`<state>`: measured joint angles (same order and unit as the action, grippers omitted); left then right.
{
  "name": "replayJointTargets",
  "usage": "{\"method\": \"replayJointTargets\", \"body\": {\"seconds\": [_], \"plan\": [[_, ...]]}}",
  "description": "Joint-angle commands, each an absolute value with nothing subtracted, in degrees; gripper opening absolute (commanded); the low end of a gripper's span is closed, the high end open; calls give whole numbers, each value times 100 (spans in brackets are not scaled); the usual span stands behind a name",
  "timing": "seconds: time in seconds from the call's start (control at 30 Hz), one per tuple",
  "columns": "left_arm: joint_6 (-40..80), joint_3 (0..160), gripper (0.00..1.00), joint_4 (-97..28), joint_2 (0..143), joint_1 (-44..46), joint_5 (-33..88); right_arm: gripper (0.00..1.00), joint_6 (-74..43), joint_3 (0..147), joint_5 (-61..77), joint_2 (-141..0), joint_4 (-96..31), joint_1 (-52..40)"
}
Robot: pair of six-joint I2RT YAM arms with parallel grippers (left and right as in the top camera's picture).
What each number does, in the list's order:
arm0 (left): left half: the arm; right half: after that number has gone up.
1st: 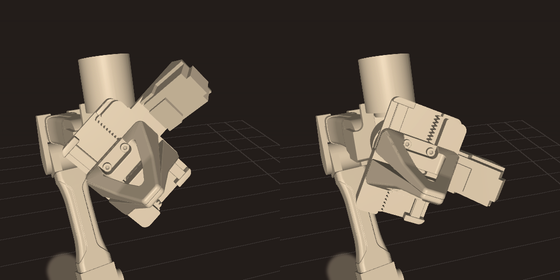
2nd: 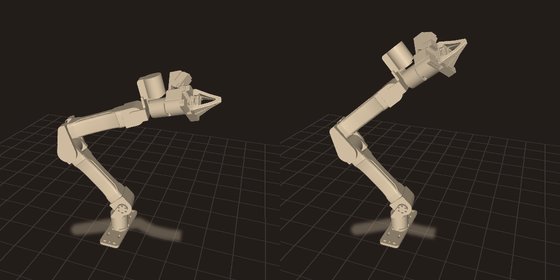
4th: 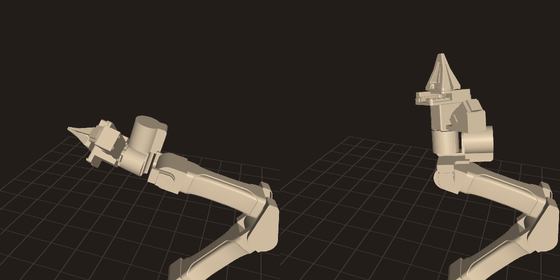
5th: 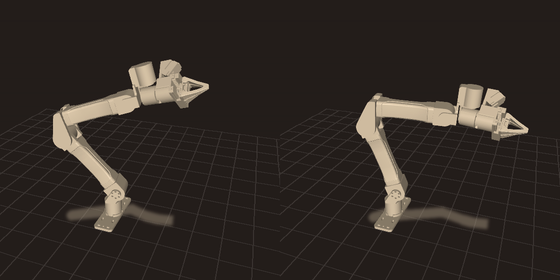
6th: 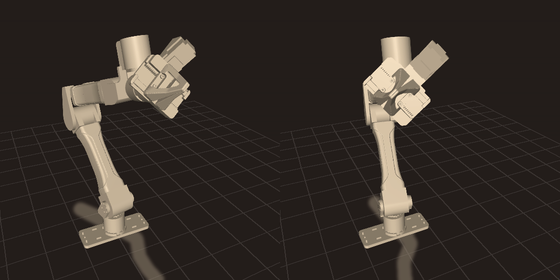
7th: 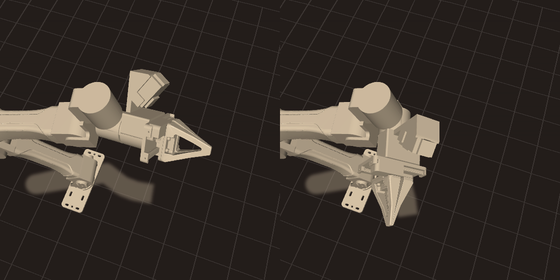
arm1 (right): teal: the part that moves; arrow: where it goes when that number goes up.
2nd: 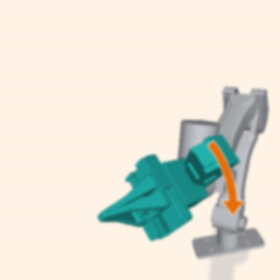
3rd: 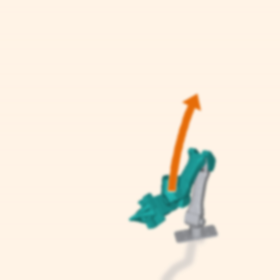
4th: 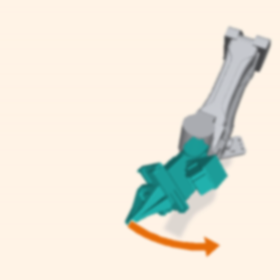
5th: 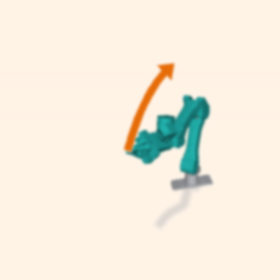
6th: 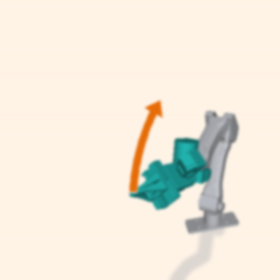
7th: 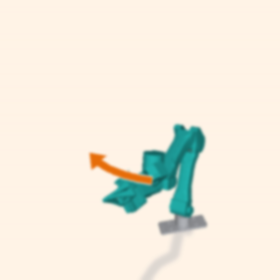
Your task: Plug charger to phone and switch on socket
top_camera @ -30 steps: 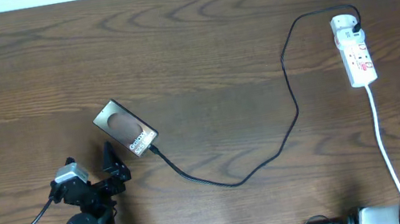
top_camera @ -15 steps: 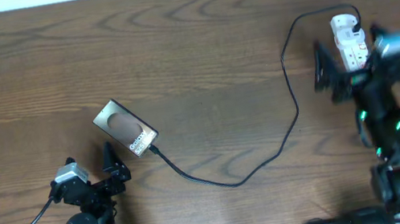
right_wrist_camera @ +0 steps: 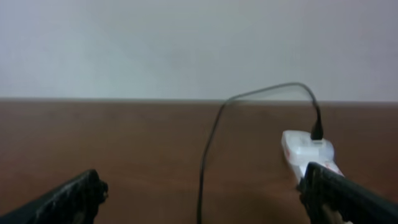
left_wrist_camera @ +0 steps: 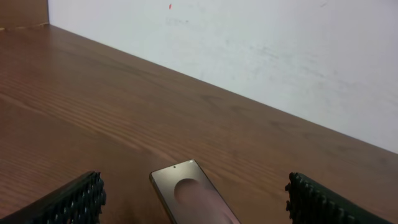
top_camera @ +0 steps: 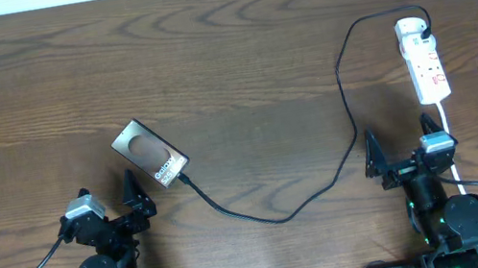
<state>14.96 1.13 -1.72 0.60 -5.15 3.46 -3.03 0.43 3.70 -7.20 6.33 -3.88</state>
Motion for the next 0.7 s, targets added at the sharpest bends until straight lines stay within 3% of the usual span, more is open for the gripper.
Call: {"method": "replayJointTargets", "body": {"seconds": [0.0,0.67], "plan": [[1439,23,91,-386,27,-541,318,99,-381,32,292,-445,-106,-377],[1439,23,91,-386,27,-541,318,99,-379,32,226,-381,-425,-375]]}}
